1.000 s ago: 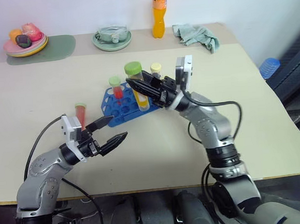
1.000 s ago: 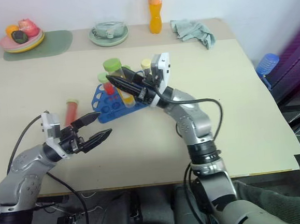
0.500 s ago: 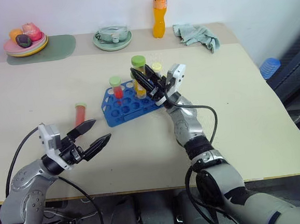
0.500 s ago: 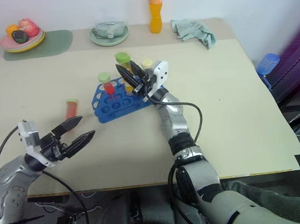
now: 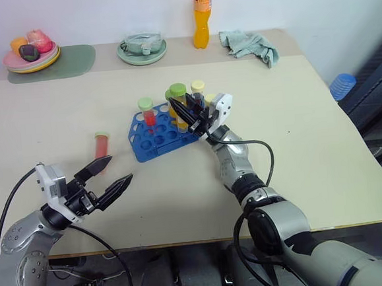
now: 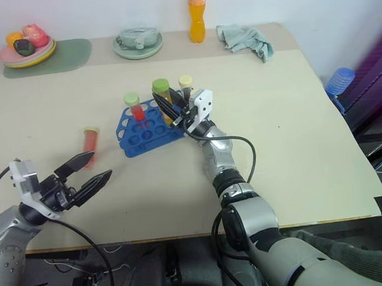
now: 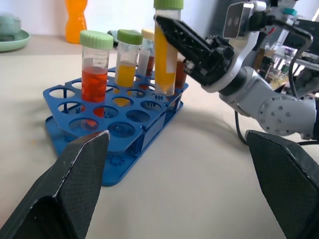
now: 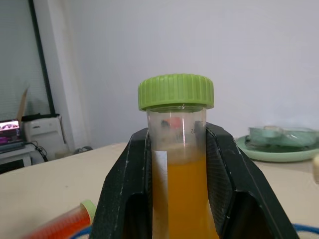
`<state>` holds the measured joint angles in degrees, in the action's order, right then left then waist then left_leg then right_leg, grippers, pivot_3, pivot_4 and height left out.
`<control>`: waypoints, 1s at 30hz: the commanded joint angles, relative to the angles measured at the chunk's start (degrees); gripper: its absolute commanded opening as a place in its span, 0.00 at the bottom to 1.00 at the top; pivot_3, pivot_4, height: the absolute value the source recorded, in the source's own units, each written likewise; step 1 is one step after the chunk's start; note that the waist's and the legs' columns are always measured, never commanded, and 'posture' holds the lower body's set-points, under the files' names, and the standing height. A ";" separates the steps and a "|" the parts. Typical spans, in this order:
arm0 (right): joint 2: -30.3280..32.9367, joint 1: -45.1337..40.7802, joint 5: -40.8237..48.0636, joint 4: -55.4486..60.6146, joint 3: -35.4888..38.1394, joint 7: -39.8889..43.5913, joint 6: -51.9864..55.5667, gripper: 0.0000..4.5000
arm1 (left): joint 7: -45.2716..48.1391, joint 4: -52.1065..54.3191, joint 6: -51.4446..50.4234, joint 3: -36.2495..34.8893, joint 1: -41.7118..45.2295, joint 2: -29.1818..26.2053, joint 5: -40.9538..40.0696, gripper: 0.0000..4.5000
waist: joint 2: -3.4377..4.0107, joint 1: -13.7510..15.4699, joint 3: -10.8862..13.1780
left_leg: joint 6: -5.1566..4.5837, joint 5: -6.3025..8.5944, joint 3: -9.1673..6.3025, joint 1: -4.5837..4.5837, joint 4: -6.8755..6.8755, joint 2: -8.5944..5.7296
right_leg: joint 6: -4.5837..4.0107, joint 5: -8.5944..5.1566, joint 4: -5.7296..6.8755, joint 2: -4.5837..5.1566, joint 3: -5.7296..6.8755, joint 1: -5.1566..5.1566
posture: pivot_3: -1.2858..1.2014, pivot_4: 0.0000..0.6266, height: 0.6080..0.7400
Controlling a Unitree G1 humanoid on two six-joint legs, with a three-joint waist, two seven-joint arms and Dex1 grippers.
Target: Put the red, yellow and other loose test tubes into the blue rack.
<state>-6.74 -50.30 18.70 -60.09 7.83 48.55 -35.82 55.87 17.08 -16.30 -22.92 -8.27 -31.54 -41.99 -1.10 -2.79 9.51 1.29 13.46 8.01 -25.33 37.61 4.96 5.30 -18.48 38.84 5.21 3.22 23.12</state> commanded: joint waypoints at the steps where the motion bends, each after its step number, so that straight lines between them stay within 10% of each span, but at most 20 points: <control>1: 0.40 -1.53 -0.49 -1.35 1.09 -0.90 -1.63 0.18 | 0.34 2.07 1.26 -0.90 -0.29 -0.55 -0.71 1.00 | 0.00 0.00 0.00 | 0.00 0.00 0.00 0.00 0.00 0.00 | 0.00 0.00 0.00 0.00 0.00 0.00 | 0.52 0.24 1.00; 28: -0.06 -0.98 -3.35 -5.15 3.38 -6.46 -6.18 0.18 | -0.47 2.92 1.26 -0.83 -0.31 -0.66 -0.55 1.00 | 0.00 0.17 -0.01 | 0.00 0.00 -0.01 0.02 0.04 -0.03 | 0.00 0.00 0.03 0.05 0.01 -0.05 | 0.52 0.24 1.00; 30: -0.02 -0.87 -3.03 -5.01 3.58 -5.99 -5.90 0.41 | -0.60 2.90 1.23 -0.75 -0.10 -0.65 -0.59 1.00 | 0.00 0.16 -0.01 | 0.00 0.00 -0.01 0.02 0.04 -0.03 | 0.00 0.00 0.03 0.05 0.01 -0.05 | 0.52 0.24 1.00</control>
<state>-6.67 -51.55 14.58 -66.03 10.51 42.10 -41.60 55.31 18.28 -15.67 -22.92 -8.34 -31.57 -41.91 -1.10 -2.63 9.50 1.29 13.46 8.00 -25.30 37.65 4.93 5.30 -18.48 38.87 5.25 3.23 23.07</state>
